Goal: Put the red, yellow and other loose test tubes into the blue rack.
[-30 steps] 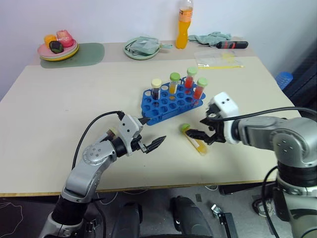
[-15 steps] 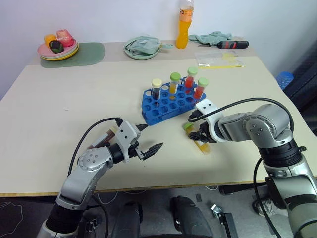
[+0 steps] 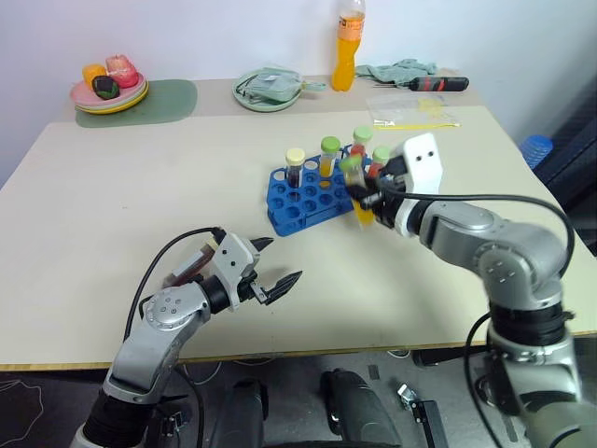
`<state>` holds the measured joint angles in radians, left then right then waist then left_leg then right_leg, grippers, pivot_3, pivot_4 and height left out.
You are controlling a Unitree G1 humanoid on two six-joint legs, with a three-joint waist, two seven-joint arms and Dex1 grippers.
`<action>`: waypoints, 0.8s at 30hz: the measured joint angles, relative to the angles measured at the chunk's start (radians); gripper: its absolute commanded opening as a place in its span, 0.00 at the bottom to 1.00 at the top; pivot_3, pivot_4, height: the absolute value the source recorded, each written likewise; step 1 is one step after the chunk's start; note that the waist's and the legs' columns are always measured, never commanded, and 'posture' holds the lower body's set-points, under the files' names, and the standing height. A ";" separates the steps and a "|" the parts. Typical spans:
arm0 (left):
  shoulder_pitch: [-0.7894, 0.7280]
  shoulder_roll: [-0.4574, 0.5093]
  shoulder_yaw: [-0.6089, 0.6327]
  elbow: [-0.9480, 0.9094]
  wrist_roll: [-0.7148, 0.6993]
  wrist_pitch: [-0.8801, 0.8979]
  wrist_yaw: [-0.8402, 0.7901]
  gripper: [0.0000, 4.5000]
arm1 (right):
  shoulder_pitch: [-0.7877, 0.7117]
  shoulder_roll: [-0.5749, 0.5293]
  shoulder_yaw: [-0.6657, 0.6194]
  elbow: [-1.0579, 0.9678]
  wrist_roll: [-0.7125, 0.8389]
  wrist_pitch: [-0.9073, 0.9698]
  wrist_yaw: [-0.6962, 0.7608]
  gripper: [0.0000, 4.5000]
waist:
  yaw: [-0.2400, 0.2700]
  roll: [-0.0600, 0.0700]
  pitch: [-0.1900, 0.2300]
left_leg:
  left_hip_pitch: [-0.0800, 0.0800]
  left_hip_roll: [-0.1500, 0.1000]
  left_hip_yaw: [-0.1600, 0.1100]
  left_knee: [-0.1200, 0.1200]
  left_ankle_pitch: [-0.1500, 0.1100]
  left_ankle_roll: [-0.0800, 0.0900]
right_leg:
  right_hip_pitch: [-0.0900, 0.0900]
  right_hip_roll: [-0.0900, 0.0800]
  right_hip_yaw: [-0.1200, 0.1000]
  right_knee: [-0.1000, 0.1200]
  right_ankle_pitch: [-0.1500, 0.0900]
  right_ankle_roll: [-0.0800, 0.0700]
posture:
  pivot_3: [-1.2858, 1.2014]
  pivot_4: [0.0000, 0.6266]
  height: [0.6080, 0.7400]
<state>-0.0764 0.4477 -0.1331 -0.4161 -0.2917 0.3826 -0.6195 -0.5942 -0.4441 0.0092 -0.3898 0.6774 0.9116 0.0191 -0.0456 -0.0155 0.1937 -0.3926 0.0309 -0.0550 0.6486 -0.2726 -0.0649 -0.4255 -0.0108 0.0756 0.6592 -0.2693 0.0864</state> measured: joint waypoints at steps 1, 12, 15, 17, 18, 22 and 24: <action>-0.007 0.000 -0.002 0.003 0.000 0.000 -0.001 1.00 | 0.014 0.051 0.005 0.029 -0.074 -0.129 -0.001 0.16 | -0.001 0.000 0.000 | 0.000 0.000 0.000 0.000 0.000 0.000 | 0.000 0.000 0.000 0.000 0.000 0.000 | 0.52 0.24 1.00; -0.075 0.008 -0.001 0.002 -0.005 0.023 -0.028 1.00 | 0.033 0.324 0.053 0.550 -0.413 -0.789 0.059 0.16 | 0.000 0.000 0.000 | 0.001 0.000 0.000 0.000 0.000 0.000 | 0.000 -0.001 0.000 0.002 0.000 0.000 | 0.52 0.24 1.00; -0.070 0.013 0.002 -0.002 -0.005 0.026 -0.028 1.00 | 0.019 0.341 0.046 0.609 -0.449 -0.853 0.073 0.16 | 0.001 0.000 0.000 | 0.001 0.000 0.000 0.000 0.000 0.000 | 0.000 -0.001 0.000 0.002 0.000 0.000 | 0.52 0.24 1.00; -0.052 0.013 0.002 -0.014 -0.005 0.027 -0.028 1.00 | 0.005 0.348 0.044 0.652 -0.471 -0.892 0.085 0.16 | 0.000 0.000 0.000 | 0.001 0.000 0.000 0.000 0.000 0.000 | 0.000 -0.001 0.000 0.002 0.000 0.000 | 0.52 0.24 1.00; -0.049 0.013 0.001 -0.018 -0.005 0.027 -0.027 1.00 | -0.001 0.349 0.044 0.672 -0.482 -0.914 0.090 0.16 | 0.000 0.000 0.000 | 0.001 0.000 0.000 0.000 0.000 0.000 | 0.000 -0.001 0.000 0.002 0.000 0.000 | 0.52 0.24 1.00; -0.048 0.012 0.001 -0.019 -0.005 0.028 -0.025 1.00 | -0.022 0.362 0.033 0.733 -0.503 -0.966 0.105 0.16 | 0.000 0.000 0.000 | 0.002 0.000 0.000 0.000 0.000 0.000 | 0.000 0.000 0.000 0.003 0.000 0.000 | 0.52 0.24 1.00; -0.048 0.012 0.001 -0.019 -0.005 0.028 -0.022 1.00 | -0.037 0.369 0.025 0.767 -0.511 -0.988 0.109 0.16 | 0.000 0.000 0.000 | 0.002 0.000 0.000 0.000 0.000 0.000 | 0.000 0.000 0.000 0.003 0.000 0.000 | 0.52 0.24 1.00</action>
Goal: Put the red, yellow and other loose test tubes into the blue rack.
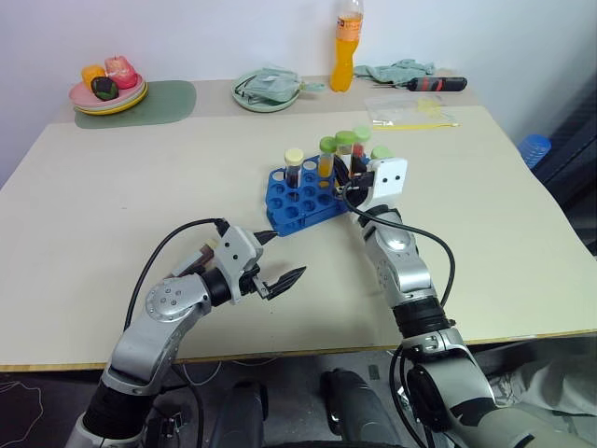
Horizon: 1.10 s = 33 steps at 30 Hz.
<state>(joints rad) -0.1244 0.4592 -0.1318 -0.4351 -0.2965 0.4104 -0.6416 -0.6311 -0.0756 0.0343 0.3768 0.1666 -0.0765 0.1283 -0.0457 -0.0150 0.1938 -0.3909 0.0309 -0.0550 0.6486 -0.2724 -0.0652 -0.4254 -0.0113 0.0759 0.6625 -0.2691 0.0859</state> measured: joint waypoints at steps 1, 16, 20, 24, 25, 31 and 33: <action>0.000 -0.001 0.000 0.000 0.000 0.000 0.001 1.00 | -0.005 0.001 -0.003 0.010 -0.003 -0.007 0.003 0.16 | 0.000 0.000 0.000 | 0.000 0.000 0.000 0.000 0.000 0.000 | 0.000 0.000 0.000 0.000 0.000 0.000 | 0.52 0.24 1.00; 0.000 0.000 -0.002 -0.010 0.000 0.005 0.006 1.00 | -0.058 0.050 -0.043 0.187 -0.029 -0.169 0.005 0.16 | -0.005 0.000 0.000 | 0.001 0.000 0.000 0.001 0.000 0.000 | 0.000 0.000 0.000 0.002 0.000 0.000 | 0.52 0.24 1.00; 0.000 0.000 -0.002 -0.020 0.000 0.017 0.009 1.00 | -0.050 0.058 -0.050 0.188 -0.027 -0.190 0.014 0.16 | -0.009 0.000 0.000 | 0.001 0.000 0.000 0.001 0.000 0.000 | 0.000 0.000 0.000 0.002 0.000 0.000 | 0.52 0.24 1.00; 0.001 0.001 -0.001 -0.020 0.000 0.022 0.011 1.00 | -0.037 0.060 -0.052 0.188 -0.029 -0.218 0.014 0.16 | -0.011 0.000 0.000 | 0.001 0.000 0.000 0.001 0.000 0.000 | 0.000 0.000 0.000 0.002 0.000 0.000 | 0.52 0.24 1.00; 0.001 0.001 -0.001 -0.021 0.000 0.023 0.011 1.00 | -0.036 0.061 -0.053 0.189 -0.031 -0.224 0.014 0.16 | -0.011 0.000 0.000 | 0.001 0.000 0.000 0.001 0.000 0.000 | 0.000 0.000 0.000 0.002 0.000 0.000 | 0.52 0.24 1.00; 0.000 0.002 0.000 -0.033 -0.005 0.038 0.011 1.00 | -0.032 0.078 -0.061 0.226 -0.038 -0.287 0.004 0.16 | -0.013 0.000 0.000 | 0.001 0.000 0.000 0.000 0.000 0.000 | 0.000 0.000 0.000 0.002 0.000 0.000 | 0.52 0.24 1.00; -0.002 0.005 0.000 -0.040 -0.010 0.041 0.011 1.00 | -0.032 0.083 -0.063 0.243 -0.042 -0.312 0.003 0.16 | -0.013 0.000 0.000 | 0.001 0.000 0.000 0.000 0.000 0.000 | 0.000 0.000 0.000 0.002 0.000 0.000 | 0.52 0.24 1.00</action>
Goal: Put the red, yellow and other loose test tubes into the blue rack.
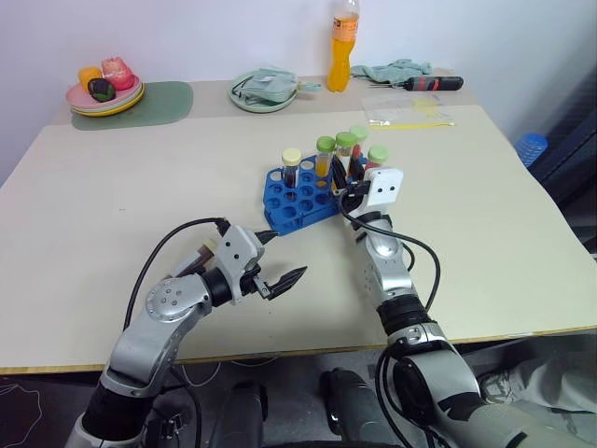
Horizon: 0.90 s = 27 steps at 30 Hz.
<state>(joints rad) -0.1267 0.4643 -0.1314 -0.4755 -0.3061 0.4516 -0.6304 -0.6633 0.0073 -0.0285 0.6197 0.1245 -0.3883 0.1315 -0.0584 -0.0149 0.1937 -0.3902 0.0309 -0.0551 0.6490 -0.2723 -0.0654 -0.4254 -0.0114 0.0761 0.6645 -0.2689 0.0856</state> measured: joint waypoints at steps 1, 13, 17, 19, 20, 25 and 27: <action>-0.001 0.003 0.000 0.000 -0.001 0.002 0.000 1.00 | 0.000 0.003 -0.001 0.008 -0.001 -0.010 0.000 0.16 | -0.001 0.000 0.000 | 0.000 0.000 0.000 0.000 0.000 0.000 | 0.000 0.000 0.000 0.000 0.000 0.000 | 0.52 0.24 1.00; -0.007 0.017 0.049 -0.039 -0.032 0.088 0.026 1.00 | 0.012 -0.010 0.007 -0.064 -0.011 0.034 0.036 0.79 | -0.010 0.000 0.000 | 0.000 0.000 -0.001 0.000 0.000 0.000 | 0.000 0.000 0.000 0.000 0.000 0.000 | 0.52 0.24 1.00; -0.034 0.045 0.161 -0.063 -0.124 0.228 0.054 1.00 | 0.028 -0.071 0.011 -0.268 0.019 0.161 0.097 0.79 | -0.009 0.000 0.000 | 0.000 0.000 -0.001 0.000 0.000 0.000 | 0.000 0.000 -0.001 0.000 0.000 0.000 | 0.52 0.24 1.00; -0.064 0.071 0.198 -0.077 -0.167 0.319 0.073 1.00 | 0.040 -0.092 0.014 -0.367 0.049 0.230 0.132 0.79 | -0.009 0.000 0.000 | 0.000 0.000 -0.001 0.000 0.000 0.000 | 0.000 0.000 -0.001 0.000 0.000 0.000 | 0.52 0.24 1.00; -0.090 0.090 0.206 -0.081 -0.180 0.368 0.088 1.00 | 0.047 -0.103 0.016 -0.414 0.061 0.268 0.148 0.79 | -0.008 0.000 0.000 | -0.001 0.000 -0.002 0.000 0.000 0.000 | 0.000 0.000 -0.001 0.000 0.000 0.000 | 0.52 0.24 1.00; -0.291 0.343 0.175 -0.053 -0.156 0.683 0.127 1.00 | 0.102 -0.266 0.030 -0.658 0.140 0.471 0.295 0.79 | -0.008 0.000 0.000 | -0.001 -0.001 -0.003 0.000 0.000 0.000 | 0.000 0.000 -0.002 -0.001 0.000 0.000 | 0.52 0.24 1.00; -0.397 0.395 0.122 0.019 -0.169 0.869 0.115 1.00 | 0.158 -0.385 0.054 -0.767 0.196 0.578 0.410 0.79 | -0.003 0.000 0.001 | -0.001 -0.001 -0.003 0.000 0.000 0.000 | 0.001 0.000 -0.002 -0.002 0.000 0.001 | 0.52 0.24 1.00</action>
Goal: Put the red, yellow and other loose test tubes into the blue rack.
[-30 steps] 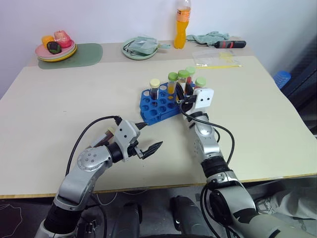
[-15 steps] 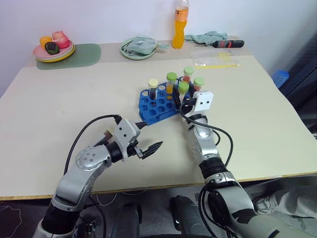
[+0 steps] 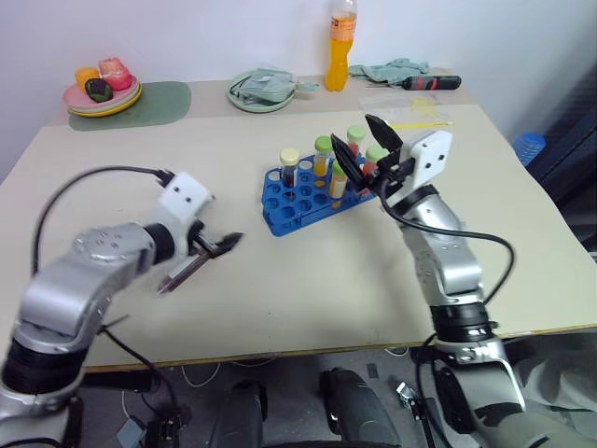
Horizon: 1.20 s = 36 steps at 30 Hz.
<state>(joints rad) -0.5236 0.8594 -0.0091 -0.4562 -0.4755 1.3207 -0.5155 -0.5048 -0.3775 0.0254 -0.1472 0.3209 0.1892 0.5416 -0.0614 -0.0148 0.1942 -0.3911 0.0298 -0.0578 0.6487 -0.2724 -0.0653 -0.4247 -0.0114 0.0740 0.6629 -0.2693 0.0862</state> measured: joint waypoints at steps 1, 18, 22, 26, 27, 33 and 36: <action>-0.023 0.020 -0.023 0.026 -0.008 0.059 -0.008 1.00 | 0.035 -0.064 0.022 -0.056 0.027 0.050 0.065 0.79 | -0.002 0.000 0.000 | 0.000 0.000 0.000 0.000 0.000 0.000 | 0.000 0.000 0.000 -0.001 0.000 0.000 | 0.52 0.24 1.00; -0.163 0.087 -0.334 0.226 0.020 0.107 -0.099 0.37 | 0.205 -0.332 0.151 -0.377 0.099 0.293 0.341 0.81 | 0.005 -0.004 0.002 | 0.000 0.000 0.000 0.001 0.000 0.000 | 0.000 0.000 0.000 0.001 -0.001 0.000 | 0.52 0.24 1.00; -0.142 0.106 -0.327 0.215 0.030 0.076 -0.103 0.17 | 0.201 -0.316 0.160 -0.366 0.079 0.285 0.338 0.81 | 0.002 -0.004 0.002 | 0.001 0.000 0.000 0.001 0.000 0.000 | 0.000 0.001 0.001 0.001 -0.001 0.000 | 0.52 0.24 1.00; -0.018 0.095 -0.137 0.177 0.030 -0.120 -0.108 0.17 | 0.199 -0.307 0.152 -0.331 0.070 0.285 0.321 0.81 | 0.007 -0.005 0.002 | -0.001 0.001 0.000 0.001 0.000 0.000 | -0.001 0.000 0.000 0.001 -0.001 0.000 | 0.52 0.24 1.00; 0.009 0.053 -0.054 0.151 0.029 -0.216 -0.105 0.17 | 0.204 -0.306 0.146 -0.321 0.064 0.285 0.312 0.81 | 0.016 -0.005 0.002 | -0.001 0.001 0.000 0.002 0.000 0.000 | -0.001 0.000 0.000 0.000 -0.001 0.000 | 0.52 0.24 1.00; 0.020 -0.282 0.161 -0.057 0.020 -0.518 0.049 0.17 | 0.242 -0.245 0.111 -0.223 0.026 0.283 0.225 0.81 | 0.056 -0.005 0.001 | -0.001 -0.001 0.001 0.005 0.000 0.000 | 0.003 -0.003 0.000 -0.001 -0.001 0.001 | 0.52 0.24 1.00; 0.020 -0.443 -0.084 -0.043 0.217 -0.670 0.208 0.17 | 0.249 -0.195 0.103 -0.171 0.007 0.274 0.173 0.81 | 0.060 -0.006 0.001 | -0.001 -0.002 0.001 0.008 0.000 0.000 | 0.005 -0.003 0.001 -0.002 0.001 0.003 | 0.52 0.24 1.00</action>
<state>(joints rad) -0.5034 0.4163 -0.0928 -0.4989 -0.2585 0.6503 -0.3074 -0.2555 -0.5726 0.1283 -0.3180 0.3279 0.4627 0.7148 -0.0013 -0.0211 0.1950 -0.3921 0.0274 -0.0569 0.6562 -0.2723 -0.0657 -0.4198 -0.0145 0.0747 0.6609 -0.2688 0.0890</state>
